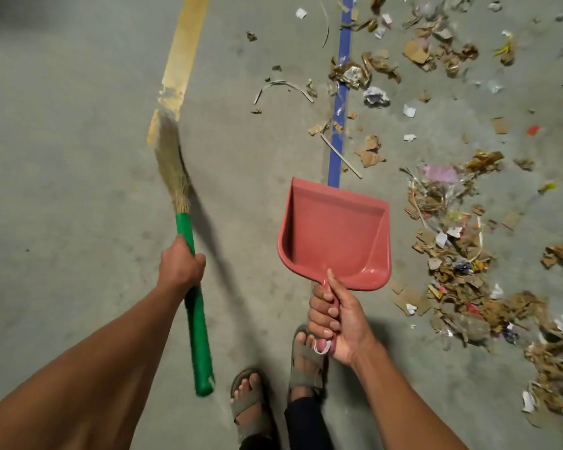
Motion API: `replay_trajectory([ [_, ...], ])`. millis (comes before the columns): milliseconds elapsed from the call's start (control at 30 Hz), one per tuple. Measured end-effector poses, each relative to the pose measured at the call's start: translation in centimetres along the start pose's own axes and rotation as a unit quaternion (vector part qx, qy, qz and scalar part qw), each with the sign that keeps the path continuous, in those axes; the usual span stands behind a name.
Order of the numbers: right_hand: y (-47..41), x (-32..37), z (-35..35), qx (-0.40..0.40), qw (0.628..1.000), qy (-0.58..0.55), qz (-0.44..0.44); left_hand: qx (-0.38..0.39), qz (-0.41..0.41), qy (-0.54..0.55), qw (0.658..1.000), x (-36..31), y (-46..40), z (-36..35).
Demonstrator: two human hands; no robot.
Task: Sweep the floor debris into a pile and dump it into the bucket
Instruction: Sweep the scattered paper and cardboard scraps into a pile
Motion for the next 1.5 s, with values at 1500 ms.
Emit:
replay_trajectory([
  [1500, -14.1, 18.1, -2.5, -0.061, 0.998, -0.004, -0.013, 0.250, -0.370, -0.223, 0.866, -32.4, 1.9, -11.2],
])
Point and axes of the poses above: each hand's wrist, its own y-axis away from the middle knuckle, its own z-axis out of the back of the hand, x = y × z, the point moved 8 cm from there along -y, towards the middle knuckle, and after that the axes turned 15 degrees about z, right-handed, at the moved point
